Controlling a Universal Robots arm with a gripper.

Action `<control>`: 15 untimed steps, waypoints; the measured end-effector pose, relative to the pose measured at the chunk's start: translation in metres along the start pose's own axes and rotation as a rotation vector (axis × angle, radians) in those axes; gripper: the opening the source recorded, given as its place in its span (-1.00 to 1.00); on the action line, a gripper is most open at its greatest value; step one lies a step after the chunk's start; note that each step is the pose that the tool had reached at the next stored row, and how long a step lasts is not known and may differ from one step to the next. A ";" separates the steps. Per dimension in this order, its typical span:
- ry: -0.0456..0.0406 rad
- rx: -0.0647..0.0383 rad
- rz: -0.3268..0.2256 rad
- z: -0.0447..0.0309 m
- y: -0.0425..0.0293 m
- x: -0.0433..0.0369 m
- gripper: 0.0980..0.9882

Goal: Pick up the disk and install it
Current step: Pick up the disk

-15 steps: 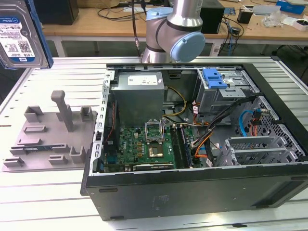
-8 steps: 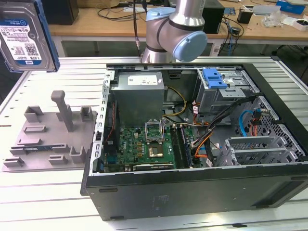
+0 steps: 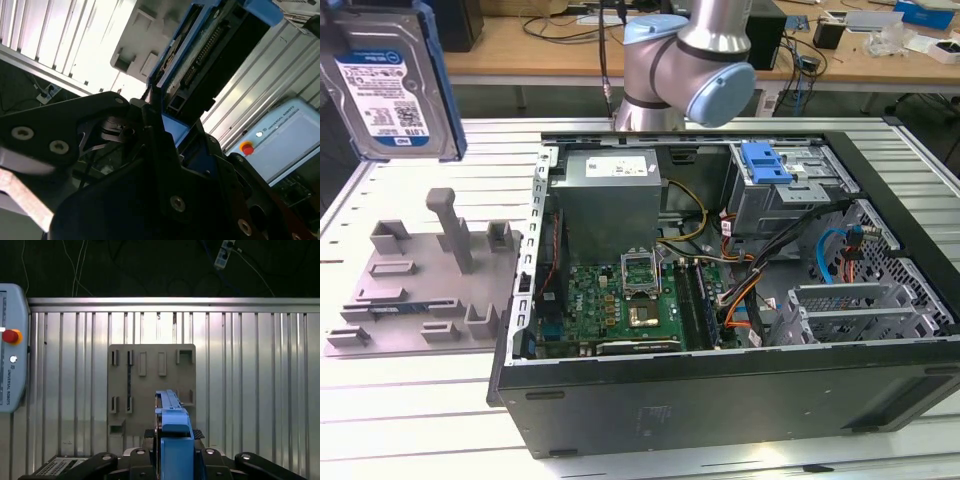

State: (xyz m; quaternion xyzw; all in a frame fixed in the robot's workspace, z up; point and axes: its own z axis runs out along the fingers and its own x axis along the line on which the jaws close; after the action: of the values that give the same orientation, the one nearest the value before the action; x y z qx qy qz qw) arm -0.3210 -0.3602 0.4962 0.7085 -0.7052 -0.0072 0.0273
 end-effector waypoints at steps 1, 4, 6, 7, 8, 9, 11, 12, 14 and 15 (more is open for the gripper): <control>-0.0001 0.000 0.000 -0.0003 -0.0058 0.0027 -0.40; -0.0001 0.000 0.000 -0.0010 -0.0226 0.0097 -0.40; -0.0001 0.000 0.000 -0.0016 -0.0344 0.0146 -0.40; 0.0000 0.000 0.000 -0.0020 -0.0424 0.0181 -0.40; 0.0000 0.000 0.000 -0.0023 -0.0483 0.0206 -0.40; -0.0001 0.000 0.000 -0.0024 -0.0521 0.0222 -0.40; -0.0001 0.000 0.000 -0.0027 -0.0605 0.0260 -0.40; -0.0001 0.000 0.000 -0.0030 -0.0676 0.0290 -0.40; -0.0001 0.000 0.000 -0.0034 -0.0789 0.0338 -0.40; -0.0001 0.000 0.000 -0.0036 -0.0834 0.0357 -0.40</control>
State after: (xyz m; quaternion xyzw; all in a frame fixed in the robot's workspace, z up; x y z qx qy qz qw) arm -0.2373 -0.3954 0.4967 0.7084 -0.7052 -0.0072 0.0273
